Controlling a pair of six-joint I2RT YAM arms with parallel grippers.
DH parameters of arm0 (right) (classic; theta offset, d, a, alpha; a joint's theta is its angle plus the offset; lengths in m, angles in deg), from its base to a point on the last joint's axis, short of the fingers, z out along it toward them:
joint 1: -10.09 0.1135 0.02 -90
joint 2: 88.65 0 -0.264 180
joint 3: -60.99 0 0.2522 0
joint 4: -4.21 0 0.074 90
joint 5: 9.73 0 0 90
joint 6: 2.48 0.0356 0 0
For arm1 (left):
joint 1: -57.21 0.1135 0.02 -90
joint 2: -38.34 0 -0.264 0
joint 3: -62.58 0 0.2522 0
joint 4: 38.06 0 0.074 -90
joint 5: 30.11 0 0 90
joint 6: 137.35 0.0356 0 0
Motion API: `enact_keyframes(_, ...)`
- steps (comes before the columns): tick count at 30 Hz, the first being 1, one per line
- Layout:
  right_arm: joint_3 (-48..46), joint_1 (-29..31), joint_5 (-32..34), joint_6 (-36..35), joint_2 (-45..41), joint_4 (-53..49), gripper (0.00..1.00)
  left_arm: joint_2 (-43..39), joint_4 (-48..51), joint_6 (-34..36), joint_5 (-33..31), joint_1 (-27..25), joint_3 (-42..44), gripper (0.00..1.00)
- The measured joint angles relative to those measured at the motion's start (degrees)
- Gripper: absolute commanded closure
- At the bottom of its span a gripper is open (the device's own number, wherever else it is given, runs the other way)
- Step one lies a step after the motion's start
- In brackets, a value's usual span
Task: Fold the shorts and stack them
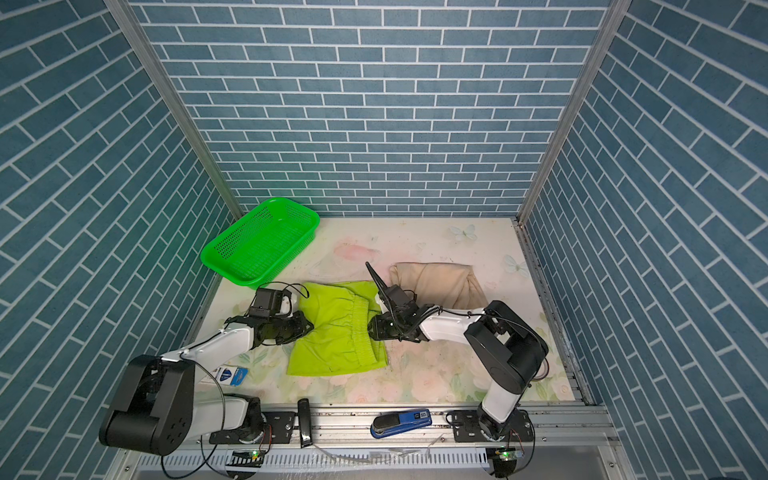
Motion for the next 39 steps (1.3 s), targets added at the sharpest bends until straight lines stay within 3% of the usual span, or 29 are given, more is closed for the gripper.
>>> enact_keyframes(4, -1.01, -0.04, 1.6, 0.59, -3.39, -2.32, 0.25, 0.37, 0.57, 0.26, -0.5, -0.04, 0.0, 0.56)
enact_keyframes(7, -2.12, -0.09, 1.99, 0.61, -5.9, -3.23, 0.24, 0.42, 0.61, 0.24, -0.44, -0.07, -0.2, 0.36)
enact_keyframes(14, -3.63, -0.09, 3.21, 0.63, -10.91, -4.9, 0.24, -0.94, 3.06, 0.7, -1.33, -0.33, -1.92, 0.01)
enact_keyframes(21, -3.39, -0.09, 4.07, 0.57, -12.7, -4.57, 0.17, -3.67, 7.89, 0.79, -3.3, -0.33, -2.89, 0.0)
enact_keyframes(32, 5.27, -0.61, 3.93, -1.62, 0.87, -4.02, 0.13, -4.87, 10.97, 0.87, -5.86, -0.13, -2.97, 0.0)
enact_keyframes(39, 6.08, -1.01, 2.69, -1.99, 4.42, -1.62, 0.13, -4.9, 10.93, 0.68, -6.27, 0.02, -2.49, 0.0)
